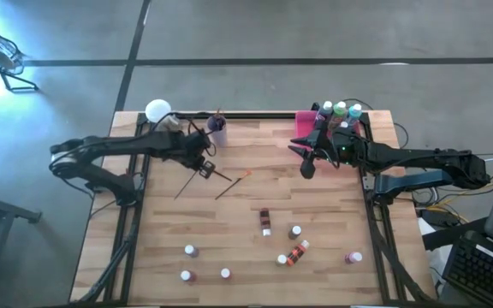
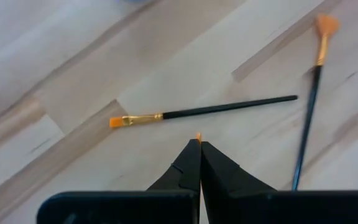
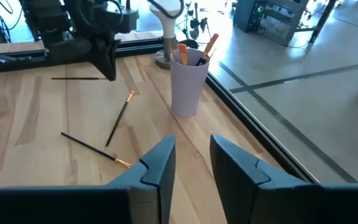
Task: Pick & Place Paint Supplies
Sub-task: Put the gold black paint brush into the purple cup
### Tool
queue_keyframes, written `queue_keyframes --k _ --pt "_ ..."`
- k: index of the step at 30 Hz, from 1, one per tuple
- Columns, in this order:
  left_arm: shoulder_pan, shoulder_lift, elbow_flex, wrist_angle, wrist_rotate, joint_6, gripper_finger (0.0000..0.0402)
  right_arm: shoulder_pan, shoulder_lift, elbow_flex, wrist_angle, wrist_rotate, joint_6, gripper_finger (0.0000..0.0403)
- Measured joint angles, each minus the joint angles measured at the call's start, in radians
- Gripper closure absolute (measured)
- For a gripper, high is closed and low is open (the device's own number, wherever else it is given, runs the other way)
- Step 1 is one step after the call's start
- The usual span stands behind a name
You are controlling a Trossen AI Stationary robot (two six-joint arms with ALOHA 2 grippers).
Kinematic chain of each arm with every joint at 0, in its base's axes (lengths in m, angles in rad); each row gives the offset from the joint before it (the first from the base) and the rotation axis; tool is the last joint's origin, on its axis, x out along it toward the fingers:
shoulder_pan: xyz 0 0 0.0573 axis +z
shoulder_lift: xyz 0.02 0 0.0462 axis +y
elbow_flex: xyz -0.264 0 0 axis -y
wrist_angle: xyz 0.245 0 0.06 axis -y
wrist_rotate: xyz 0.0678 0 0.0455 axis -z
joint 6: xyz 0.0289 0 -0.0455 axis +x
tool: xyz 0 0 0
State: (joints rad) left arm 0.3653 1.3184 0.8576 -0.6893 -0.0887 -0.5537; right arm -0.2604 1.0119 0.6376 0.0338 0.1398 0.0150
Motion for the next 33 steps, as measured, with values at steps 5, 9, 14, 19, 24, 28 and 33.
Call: queue_keyframes --k 5,9,14,19,24,28,33 --pt "0.0 -0.024 0.01 0.004 0.0 0.005 0.0399 0.0 0.0 0.0 0.0 0.0 0.0 0.0332" --pt "0.0 -0.033 0.014 0.028 -0.017 0.008 0.0398 0.0 0.0 -0.002 0.0 0.0 0.0 0.0347" --pt "0.0 -0.035 0.014 0.085 -0.029 0.037 0.0399 0.0 0.0 -0.002 0.0 0.0 0.0 0.036" --pt "0.0 -0.042 0.017 0.159 -0.075 0.08 0.0398 0.0 0.0 -0.004 0.0 0.0 -0.011 0.0366" --pt "0.0 -0.079 0.029 0.323 -0.109 0.159 0.0399 0.0 0.0 -0.004 0.0 0.0 -0.012 0.0365" --pt "0.0 -0.114 0.022 0.523 -0.122 0.248 0.0398 0.0 0.0 -0.004 0.0 0.001 -0.015 0.0356" --pt "0.0 -0.124 0.02 0.738 -0.144 0.367 0.0399 0.0 0.0 -0.004 0.001 0.001 -0.015 0.0345"
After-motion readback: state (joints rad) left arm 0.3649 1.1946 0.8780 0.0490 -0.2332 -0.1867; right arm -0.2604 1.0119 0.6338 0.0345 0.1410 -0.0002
